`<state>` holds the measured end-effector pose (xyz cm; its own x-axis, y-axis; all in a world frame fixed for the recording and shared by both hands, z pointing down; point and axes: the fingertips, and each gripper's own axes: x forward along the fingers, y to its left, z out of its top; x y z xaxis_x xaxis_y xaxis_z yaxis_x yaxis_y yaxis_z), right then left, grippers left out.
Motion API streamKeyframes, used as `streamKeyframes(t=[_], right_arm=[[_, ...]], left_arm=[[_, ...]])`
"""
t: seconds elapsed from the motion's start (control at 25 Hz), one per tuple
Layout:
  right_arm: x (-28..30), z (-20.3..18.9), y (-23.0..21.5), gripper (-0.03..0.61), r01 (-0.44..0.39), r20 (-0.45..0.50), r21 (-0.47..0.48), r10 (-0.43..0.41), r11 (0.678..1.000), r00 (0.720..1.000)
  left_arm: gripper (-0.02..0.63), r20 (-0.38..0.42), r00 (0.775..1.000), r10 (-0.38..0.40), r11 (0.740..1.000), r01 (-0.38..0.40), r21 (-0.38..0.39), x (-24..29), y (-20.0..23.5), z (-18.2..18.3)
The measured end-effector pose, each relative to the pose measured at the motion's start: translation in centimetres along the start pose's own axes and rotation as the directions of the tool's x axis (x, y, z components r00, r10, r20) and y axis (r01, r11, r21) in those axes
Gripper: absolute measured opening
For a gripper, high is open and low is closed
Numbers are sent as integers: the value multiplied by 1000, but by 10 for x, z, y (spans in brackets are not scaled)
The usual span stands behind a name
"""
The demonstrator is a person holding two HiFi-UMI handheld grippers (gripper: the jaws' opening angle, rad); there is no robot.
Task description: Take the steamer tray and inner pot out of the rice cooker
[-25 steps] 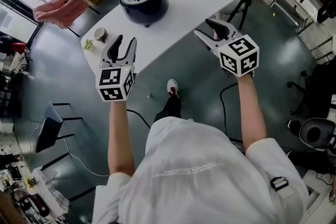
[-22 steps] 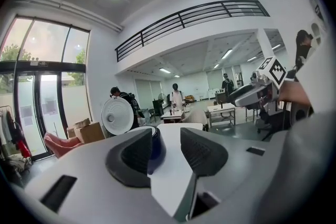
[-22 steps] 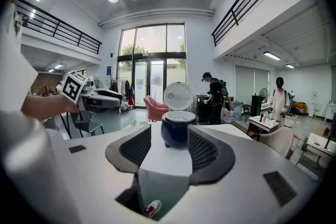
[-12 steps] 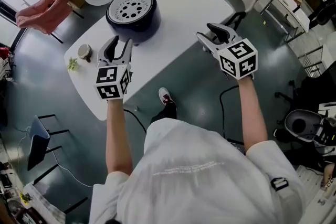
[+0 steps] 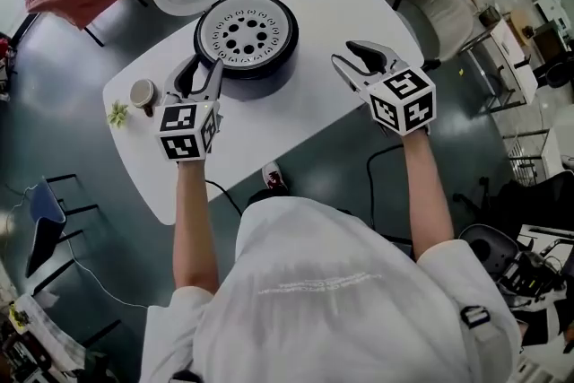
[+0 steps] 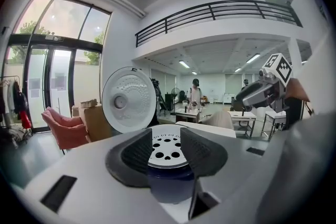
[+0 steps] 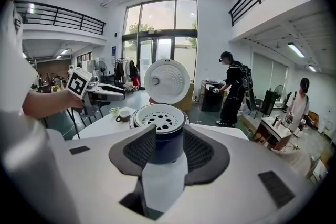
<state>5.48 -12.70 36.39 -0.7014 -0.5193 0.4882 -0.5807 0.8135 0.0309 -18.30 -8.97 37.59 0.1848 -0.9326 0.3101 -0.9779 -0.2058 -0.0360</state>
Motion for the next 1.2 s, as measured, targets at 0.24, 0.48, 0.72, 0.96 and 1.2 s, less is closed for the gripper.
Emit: streamKeyframes(t=[0.24,0.48,0.72,0.96,1.2], right_arm=[[37,7,-13,187,-75,-14,0,75,997,997],[91,19,-38,224,-165,-18,11,165,986,986],[153,28,-47,215,-269,-68,-52,266,962,962],[218,30,-45,224,-385,-146,-73,372,920,917],[258,17,-45,276,-416,-237,-112,382,902,893]], left_arm=[[183,-22,999,38,999,-39,-32,19,14,-8],[183,-76,988,136,987,-142,-75,22,31,-27],[183,-121,960,254,954,-269,-130,27,40,-32],[183,-166,917,363,909,-388,-154,33,53,-33],[183,-202,887,414,874,-450,-183,35,56,-48]])
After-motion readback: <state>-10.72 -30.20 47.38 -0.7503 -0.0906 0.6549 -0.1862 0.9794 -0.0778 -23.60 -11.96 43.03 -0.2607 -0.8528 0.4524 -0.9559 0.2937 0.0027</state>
